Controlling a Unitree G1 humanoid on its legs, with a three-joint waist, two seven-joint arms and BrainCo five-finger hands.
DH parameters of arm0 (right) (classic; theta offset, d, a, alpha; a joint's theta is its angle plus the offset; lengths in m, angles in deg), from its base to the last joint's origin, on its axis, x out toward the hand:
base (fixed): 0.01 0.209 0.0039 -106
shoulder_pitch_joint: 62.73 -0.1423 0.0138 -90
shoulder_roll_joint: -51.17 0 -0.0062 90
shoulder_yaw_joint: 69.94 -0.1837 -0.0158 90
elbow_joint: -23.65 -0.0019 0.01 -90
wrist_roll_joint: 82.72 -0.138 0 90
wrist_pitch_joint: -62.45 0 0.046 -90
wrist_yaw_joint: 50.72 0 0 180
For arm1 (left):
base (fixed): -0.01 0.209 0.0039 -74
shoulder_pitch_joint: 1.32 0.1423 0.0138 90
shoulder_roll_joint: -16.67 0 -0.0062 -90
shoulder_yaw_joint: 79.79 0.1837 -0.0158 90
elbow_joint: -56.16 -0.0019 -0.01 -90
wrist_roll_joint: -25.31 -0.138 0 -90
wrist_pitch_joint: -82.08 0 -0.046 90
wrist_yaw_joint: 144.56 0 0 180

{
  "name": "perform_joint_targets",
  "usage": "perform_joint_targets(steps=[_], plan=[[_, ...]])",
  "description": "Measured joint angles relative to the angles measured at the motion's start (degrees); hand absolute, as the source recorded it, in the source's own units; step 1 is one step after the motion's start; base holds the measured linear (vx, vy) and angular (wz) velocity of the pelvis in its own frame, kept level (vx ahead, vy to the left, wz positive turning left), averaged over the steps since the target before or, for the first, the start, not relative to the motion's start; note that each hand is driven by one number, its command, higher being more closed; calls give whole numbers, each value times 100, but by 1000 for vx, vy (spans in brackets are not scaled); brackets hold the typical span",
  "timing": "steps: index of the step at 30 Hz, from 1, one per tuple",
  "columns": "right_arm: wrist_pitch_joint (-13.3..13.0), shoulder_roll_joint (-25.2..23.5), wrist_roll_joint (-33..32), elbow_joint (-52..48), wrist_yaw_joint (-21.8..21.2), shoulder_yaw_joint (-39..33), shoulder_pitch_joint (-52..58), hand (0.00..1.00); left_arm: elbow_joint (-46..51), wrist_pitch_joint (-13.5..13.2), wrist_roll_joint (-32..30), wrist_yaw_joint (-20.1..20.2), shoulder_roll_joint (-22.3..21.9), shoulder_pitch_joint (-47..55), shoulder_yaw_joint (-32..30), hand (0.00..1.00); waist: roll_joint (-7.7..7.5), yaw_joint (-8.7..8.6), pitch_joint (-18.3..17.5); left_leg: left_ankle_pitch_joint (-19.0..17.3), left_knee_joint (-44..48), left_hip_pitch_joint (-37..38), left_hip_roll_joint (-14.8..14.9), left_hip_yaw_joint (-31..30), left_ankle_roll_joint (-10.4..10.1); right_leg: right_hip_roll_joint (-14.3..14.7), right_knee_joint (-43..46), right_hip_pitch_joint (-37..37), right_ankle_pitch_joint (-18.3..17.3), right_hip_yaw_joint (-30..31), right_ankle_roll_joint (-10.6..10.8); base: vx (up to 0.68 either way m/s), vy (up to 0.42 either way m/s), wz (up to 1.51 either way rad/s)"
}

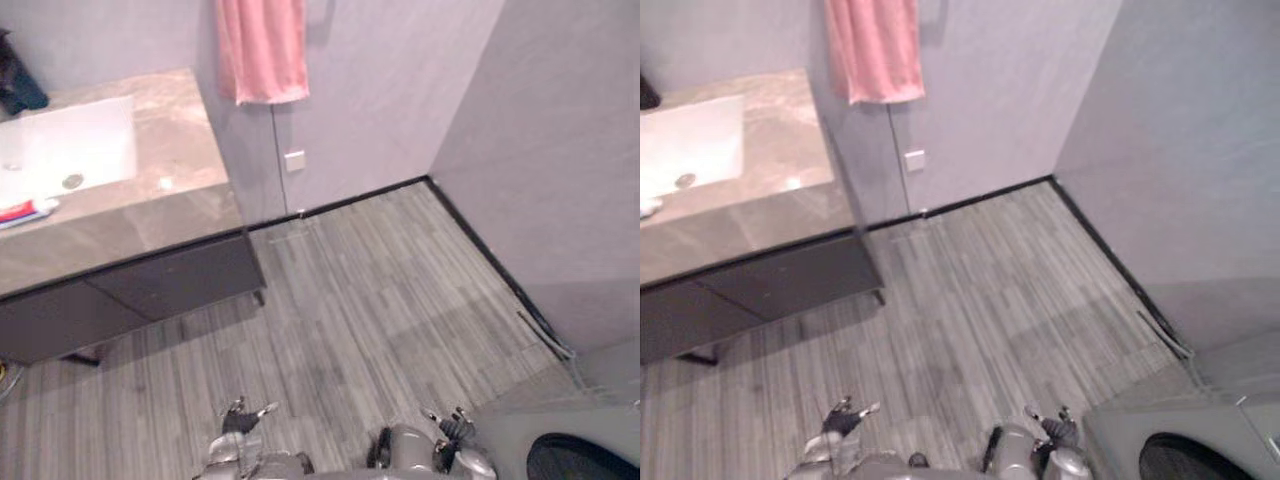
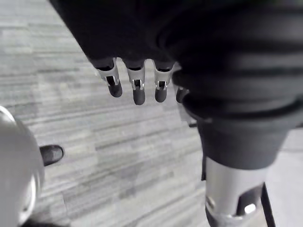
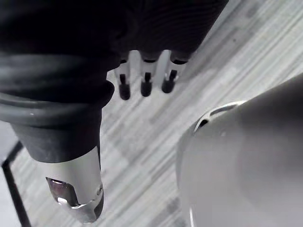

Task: Organize washtable

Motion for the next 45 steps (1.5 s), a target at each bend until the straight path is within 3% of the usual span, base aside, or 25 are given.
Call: perform_joint_targets(steps=[1, 3, 4, 6, 9, 11, 13, 17, 18, 20, 21, 23, 25, 26, 28, 30, 32, 33, 34, 35, 36, 37, 39, 42, 45], plan=[[2, 3, 0, 30, 0, 0, -14, 0, -25, -4, 0, 0, 0, -3, 47, 0, -7, -36, -1, -6, 2, 10, -4, -17, -21, 15, -209, -23, 132, 19, -16, 353, -164, 31], [27, 7, -30, 125, -4, -19, 13, 0, -90, -7, -11, -1, 46, -22, 145, 0, -224, -93, -1, -82, 1, 237, -177, -352, -269, 96, -763, -36, 1281, 383, -408, 368, -231, 22], [43, 173, 4, 172, 1, -2, -62, 0, -131, -18, -10, -3, -16, -43, 134, 0, -14, -62, 34, -72, -38, 357, -31, -532, -423, 170, -507, -32, 1127, 322, -431, 353, -246, 6], [37, 211, 3, 187, 2, -11, -80, 0, -169, -33, -25, -8, -50, -40, 122, 0, 86, -34, 25, -35, 83, 316, 65, -733, -508, 239, -427, -35, 822, 297, -453, 282, -234, 2], [48, 134, -8, 161, 12, -121, -47, 0, -64, -27, -32, 2, -86, -39, -232, 0, 114, -48, 54, 8, 2200, -531, 564, -1056, -658, 388, -333, 242, 369, 172, -557, 329, -309, 12], [44, 70, -18, 48, 15, -88, 46, 0, 137, -34, -32, 3, -122, 4, -386, 0, 111, -16, 131, -4, 4085, -1163, 1151, -1085, -641, 597, -236, 759, -13, 143, -787, 273, -175, -18], [40, 39, -78, -26, 17, -16, 69, 0, 264, -35, -32, 3, -154, 20, -361, 0, 98, -9, 133, -57, 4370, -1475, 1209, -971, -560, 606, -210, 1058, -250, 188, -774, 265, -69, -18], [42, 2, -216, -101, 25, -68, 113, 0, 424, -55, -25, 4, -214, 42, -306, 0, 132, 0, 124, -88, 2824, -1981, 772, -657, -510, 501, -543, 1529, -387, 259, -666, 326, 70, -6], [41, 48, -220, -81, 24, -68, 111, 0, 418, -61, -26, 9, -220, 43, -225, 0, 149, 2, 117, 51, 1592, -2026, 411, -695, -651, 438, -835, 1763, -404, 275, -580, 366, 155, 2], [37, 140, -215, 7, 25, -65, 99, 0, 383, -72, -21, 10, -207, 55, -58, 0, 255, 84, 54, 512, 701, -2027, 256, -860, -711, 505, -1190, 1956, -339, 311, -452, 356, 183, -25], [45, 180, -189, 154, 17, -61, 98, 0, 307, -107, -22, 11, -212, 41, 14, 0, 220, 245, -4, 867, 569, -1950, 148, -900, -376, 483, -1374, 2073, -347, 503, -237, 525, 258, -43], [44, 113, -103, 169, 11, -87, 99, 0, 209, -107, -23, 18, -162, -28, 33, 0, 77, 262, -131, 607, 659, -1921, -132, -828, 203, 230, -1107, 2037, -466, 608, 69, 487, 181, -15], [48, 81, 8, 178, 5, -86, 119, 0, 160, -104, -23, 14, -133, -52, 94, 0, 15, 235, -119, 453, 668, -1679, -313, -837, 386, 29, 102, 1652, -443, 859, 217, 467, 150, 15], [59, 65, 15, 170, 1, -51, 123, 0, 154, -83, -22, 12, -125, -48, 104, 0, 4, 212, -99, 356, 537, -1352, -405, -909, 465, -103, 1307, 1231, -164, 946, 511, 619, 192, 18], [52, 69, 41, 53, -6, -17, 128, 0, 158, -73, -20, 5, -117, 26, 102, 0, 20, 117, -42, 109, 426, -735, -423, -1006, 487, -135, 2547, 876, -227, 897, 399, 531, 101, 10], [37, 81, 61, 18, -4, -5, 123, 0, 151, -50, 0, 7, -129, 47, 102, 0, 47, 111, 4, 75, 99, -71, -407, -1062, 498, -145, 2757, 642, -425, 620, 132, 437, 21, 10], [20, 87, 44, 6, -6, -20, 115, 0, 63, -51, 18, 5, -135, -38, 106, 0, 111, 61, 51, 75, -107, 315, -312, -1240, 498, 19, 1975, 296, -518, 270, -3, 495, -88, 45], [-5, 90, 31, 5, -4, -28, 55, 0, -25, -54, 17, 6, -136, -123, 150, 0, 103, -55, 61, 75, -152, 391, -185, -1539, 498, 298, 631, 16, -364, 340, 47, 664, -243, 105], [-28, 94, 8, 30, 0, -60, 83, 0, -108, -54, 11, 15, -129, -144, 191, 0, 25, -137, 54, 66, -243, 502, -195, -1784, 476, 464, -938, 47, 399, 608, 140, 601, -263, 111], [-27, 94, 1, 71, -1, -82, 103, 0, -149, -57, 4, 17, -121, -126, 185, 0, -30, -181, 68, 25, -272, 594, -215, -1884, 334, 470, -1452, 119, 827, 768, 174, 555, -282, 117], [-25, 94, -3, 120, 4, -201, 129, 0, -263, -55, -7, 21, -146, -68, 158, 0, -39, -222, 79, -141, -304, 822, -155, -2141, 33, 531, -1580, 336, 1793, 973, -113, 467, -226, 70], [-6, 199, 4, 153, 5, -304, 96, 0, -281, -60, -16, 24, -261, -115, 56, 0, 181, -124, 99, -89, -332, 923, 59, -2181, -141, 651, -1265, 330, 1502, 868, -254, 446, -225, 50], [-13, 160, -11, 129, 1, -380, 114, 0, -255, -75, -19, 15, -331, -114, -176, 0, 196, -75, 98, 96, 7, 860, 113, -2245, -437, 554, -711, 294, 1007, 693, -350, 405, -222, 42], [-18, 117, -13, 55, 6, -390, 152, 0, -85, -72, -15, 16, -419, -114, -400, 0, 193, -52, 99, 247, 1871, 65, 342, -2246, -785, 476, -634, 672, 595, 319, -490, 357, -222, 66], [-39, -21, -100, -4, 1, -183, 164, 0, 126, -81, -9, 25, -498, -105, -544, 0, 178, -25, 105, 86, 3387, -829, 984, -1468, -589, 480, -805, 1241, 318, -87, -568, 279, -160, 62]])
